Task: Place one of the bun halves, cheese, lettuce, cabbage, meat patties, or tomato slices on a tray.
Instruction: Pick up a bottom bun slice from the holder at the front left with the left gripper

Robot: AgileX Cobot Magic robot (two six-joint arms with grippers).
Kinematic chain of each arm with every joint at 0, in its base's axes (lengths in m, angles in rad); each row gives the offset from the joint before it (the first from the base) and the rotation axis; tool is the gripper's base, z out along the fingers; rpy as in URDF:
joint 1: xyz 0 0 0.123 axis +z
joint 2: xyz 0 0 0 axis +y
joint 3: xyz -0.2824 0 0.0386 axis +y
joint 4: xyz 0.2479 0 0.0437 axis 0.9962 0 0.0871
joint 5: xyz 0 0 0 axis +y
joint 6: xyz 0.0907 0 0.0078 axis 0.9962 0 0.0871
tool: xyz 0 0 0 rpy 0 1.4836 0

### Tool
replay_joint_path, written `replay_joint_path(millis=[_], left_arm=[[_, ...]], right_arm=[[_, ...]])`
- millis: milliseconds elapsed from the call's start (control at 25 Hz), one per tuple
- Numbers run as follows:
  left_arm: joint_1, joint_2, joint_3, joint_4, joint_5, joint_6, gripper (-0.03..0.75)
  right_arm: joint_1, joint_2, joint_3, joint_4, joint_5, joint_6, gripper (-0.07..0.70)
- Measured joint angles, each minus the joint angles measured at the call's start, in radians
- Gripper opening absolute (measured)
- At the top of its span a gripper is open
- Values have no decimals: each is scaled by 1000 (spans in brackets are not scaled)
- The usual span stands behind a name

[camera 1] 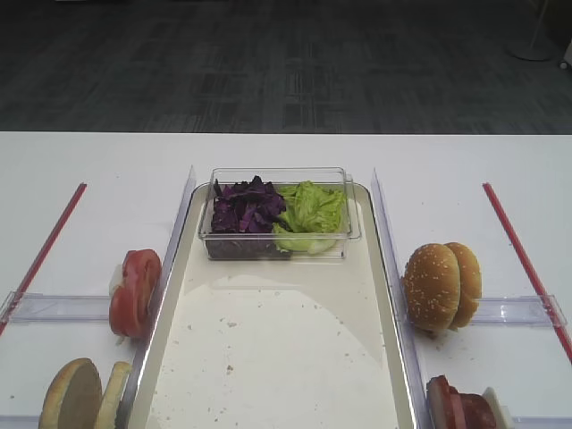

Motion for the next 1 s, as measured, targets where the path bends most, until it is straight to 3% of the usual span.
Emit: replay_joint_path(millis=[320, 560, 1000], left_arm=[[0, 17, -2, 20, 16, -50, 525], [0, 242, -31, 28, 80, -70, 525], [0, 664, -77, -27, 71, -72, 525]], right_arm=[[0, 0, 0, 0, 0, 0, 483], [0, 0, 0, 0, 0, 0, 483], [0, 0, 0, 0, 0, 0, 483]])
